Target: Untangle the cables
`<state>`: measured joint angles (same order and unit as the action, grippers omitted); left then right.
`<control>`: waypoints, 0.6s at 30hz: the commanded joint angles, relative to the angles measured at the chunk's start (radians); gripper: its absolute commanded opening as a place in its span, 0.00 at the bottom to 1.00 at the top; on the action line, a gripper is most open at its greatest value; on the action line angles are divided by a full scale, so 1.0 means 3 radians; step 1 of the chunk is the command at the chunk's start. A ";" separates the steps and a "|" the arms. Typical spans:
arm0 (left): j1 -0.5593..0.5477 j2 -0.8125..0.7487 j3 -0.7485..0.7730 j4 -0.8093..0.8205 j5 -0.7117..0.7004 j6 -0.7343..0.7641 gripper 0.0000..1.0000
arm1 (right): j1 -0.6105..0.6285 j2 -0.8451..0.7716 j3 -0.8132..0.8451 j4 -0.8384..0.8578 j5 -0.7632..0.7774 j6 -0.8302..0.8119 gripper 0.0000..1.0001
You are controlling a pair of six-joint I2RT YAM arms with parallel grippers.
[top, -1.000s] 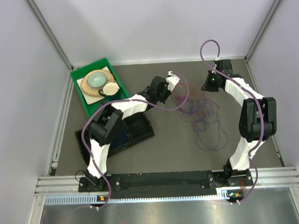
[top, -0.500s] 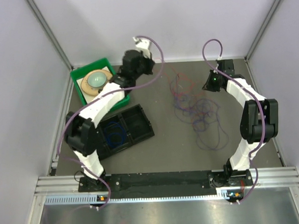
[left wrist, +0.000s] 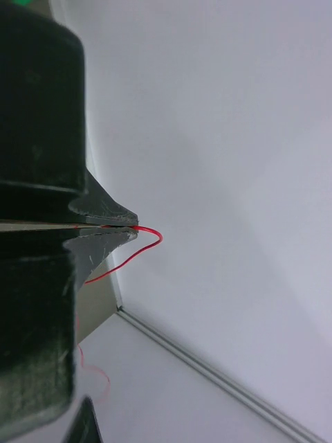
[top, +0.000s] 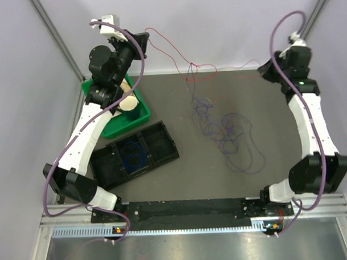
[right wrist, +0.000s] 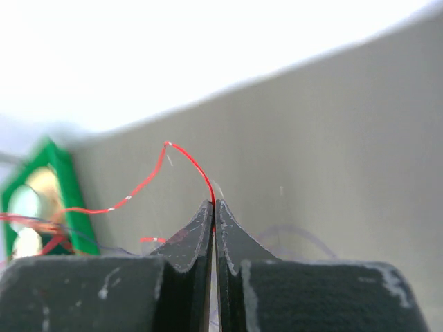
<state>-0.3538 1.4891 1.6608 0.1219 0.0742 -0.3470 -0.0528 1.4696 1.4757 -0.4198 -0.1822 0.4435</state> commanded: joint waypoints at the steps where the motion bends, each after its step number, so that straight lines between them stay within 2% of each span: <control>1: 0.0095 0.0037 0.0022 -0.0012 0.0034 -0.0091 0.00 | -0.0176 -0.0409 0.0439 -0.0088 0.0075 0.0066 0.00; 4: 0.0116 0.0114 0.0032 -0.0094 0.0029 -0.0106 0.00 | -0.0274 -0.0537 0.0746 -0.0216 0.0096 0.0046 0.00; 11: 0.0147 0.0639 -0.0034 -0.0289 -0.0007 -0.0239 0.00 | -0.0376 -0.0639 0.1590 -0.0533 0.0285 -0.0108 0.00; 15: 0.0147 0.0840 -0.0049 -0.0274 0.0196 -0.0326 0.00 | -0.0376 -0.0675 0.1529 -0.0620 0.0219 -0.0240 0.00; 18: 0.0106 0.0866 0.0027 -0.0248 0.0489 -0.0454 0.00 | -0.0376 -0.0711 0.0983 -0.0610 0.0004 -0.0256 0.00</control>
<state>-0.3149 1.7618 1.6459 0.0143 0.1165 -0.4263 -0.1539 1.2526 1.8996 -0.5484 -0.1261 0.4000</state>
